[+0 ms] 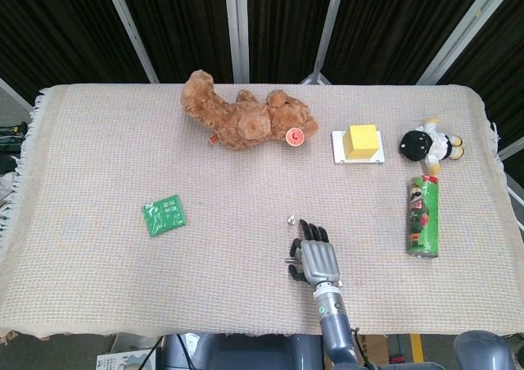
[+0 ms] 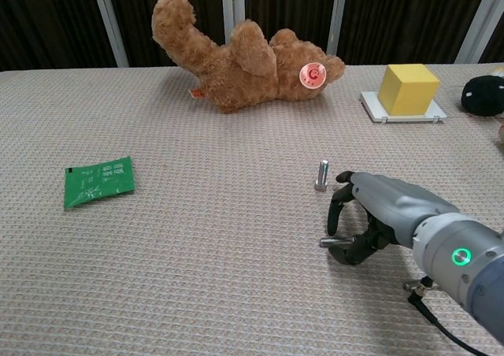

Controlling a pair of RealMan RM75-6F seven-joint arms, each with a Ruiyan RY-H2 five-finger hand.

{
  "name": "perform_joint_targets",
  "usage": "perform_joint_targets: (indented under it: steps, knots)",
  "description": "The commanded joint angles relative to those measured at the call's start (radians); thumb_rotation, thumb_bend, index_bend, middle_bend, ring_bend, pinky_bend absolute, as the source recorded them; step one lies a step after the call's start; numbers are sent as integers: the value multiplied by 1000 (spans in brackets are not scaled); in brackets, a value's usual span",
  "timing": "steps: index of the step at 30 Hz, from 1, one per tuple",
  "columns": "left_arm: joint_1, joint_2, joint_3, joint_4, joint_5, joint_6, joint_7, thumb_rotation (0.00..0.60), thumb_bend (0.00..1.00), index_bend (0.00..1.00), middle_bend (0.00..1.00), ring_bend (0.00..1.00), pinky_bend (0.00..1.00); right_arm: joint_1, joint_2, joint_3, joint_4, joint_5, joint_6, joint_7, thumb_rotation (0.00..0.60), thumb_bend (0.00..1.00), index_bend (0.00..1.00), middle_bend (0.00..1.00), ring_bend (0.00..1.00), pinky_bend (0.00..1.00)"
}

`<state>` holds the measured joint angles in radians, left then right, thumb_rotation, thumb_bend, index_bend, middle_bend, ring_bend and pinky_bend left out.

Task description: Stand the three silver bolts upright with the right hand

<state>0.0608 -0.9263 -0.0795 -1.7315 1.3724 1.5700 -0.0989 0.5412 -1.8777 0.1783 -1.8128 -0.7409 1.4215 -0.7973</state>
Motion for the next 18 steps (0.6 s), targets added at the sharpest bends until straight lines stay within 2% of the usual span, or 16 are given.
perform_joint_targets:
  steps: [1,18]
  knots:
    - [0,0,0,0,0,-1,0,600,82,86,38,3,77,1,-2,2,3,1,-1,-1,600,356,531,0,4,71]
    - [1,0,0,0,-1,0,0,600,83,86,37,3,77,3,-9,8,8,9,-12,-4,600,387,543,0,5,71]
